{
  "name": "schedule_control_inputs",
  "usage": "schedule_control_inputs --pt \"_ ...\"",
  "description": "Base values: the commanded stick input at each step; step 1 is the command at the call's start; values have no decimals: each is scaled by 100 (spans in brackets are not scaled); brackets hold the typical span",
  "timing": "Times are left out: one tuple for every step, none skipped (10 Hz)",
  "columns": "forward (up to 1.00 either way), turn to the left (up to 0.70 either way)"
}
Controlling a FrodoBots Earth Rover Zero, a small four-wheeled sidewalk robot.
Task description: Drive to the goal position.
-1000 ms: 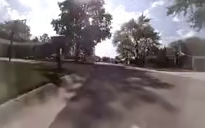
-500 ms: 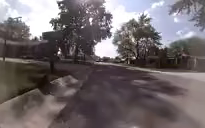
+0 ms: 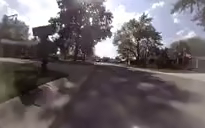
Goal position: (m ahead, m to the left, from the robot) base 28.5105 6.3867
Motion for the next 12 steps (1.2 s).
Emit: schedule_control_inputs --pt "100 0" --pt "100 0" --pt "100 0" --pt "100 0" --pt "100 0" --pt "100 0" --pt "100 0" --pt "100 0" --pt "100 0" --pt "100 0" --pt "100 0" --pt "100 0"
